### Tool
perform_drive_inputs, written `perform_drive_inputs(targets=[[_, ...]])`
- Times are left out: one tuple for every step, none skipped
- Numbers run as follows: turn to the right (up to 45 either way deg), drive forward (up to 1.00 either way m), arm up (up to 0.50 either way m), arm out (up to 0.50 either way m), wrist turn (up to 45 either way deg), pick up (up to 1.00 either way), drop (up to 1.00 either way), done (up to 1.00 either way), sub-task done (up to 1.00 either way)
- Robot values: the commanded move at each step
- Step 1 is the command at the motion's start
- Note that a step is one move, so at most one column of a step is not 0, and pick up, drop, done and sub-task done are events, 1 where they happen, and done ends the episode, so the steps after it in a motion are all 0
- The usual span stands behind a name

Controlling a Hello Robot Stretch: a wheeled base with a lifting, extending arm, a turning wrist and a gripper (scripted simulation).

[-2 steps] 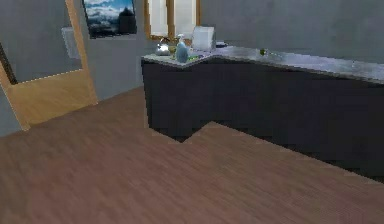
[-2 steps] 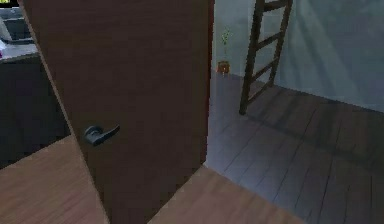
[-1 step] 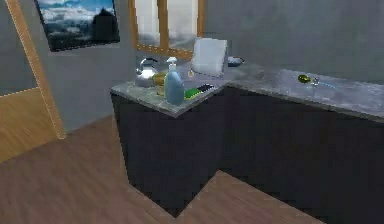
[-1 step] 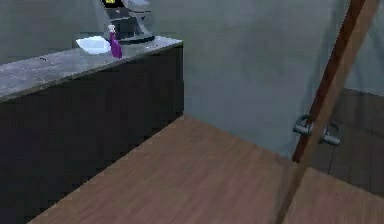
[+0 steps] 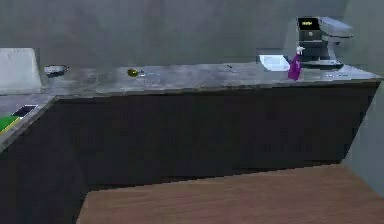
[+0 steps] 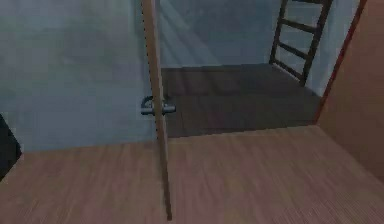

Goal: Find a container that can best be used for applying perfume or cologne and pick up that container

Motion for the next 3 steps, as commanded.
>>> perform_drive_inputs(targets=[[42.0, 0.0, 0.0, 0.0, 0.0, 0.0, 0.0, 0.0, 0.0], [0.0, 0.75, 0.0, 0.0, 0.0, 0.0, 0.0, 0.0, 0.0], [-9.0, 0.0, 0.0, 0.0, 0.0, 0.0, 0.0, 0.0, 0.0]])
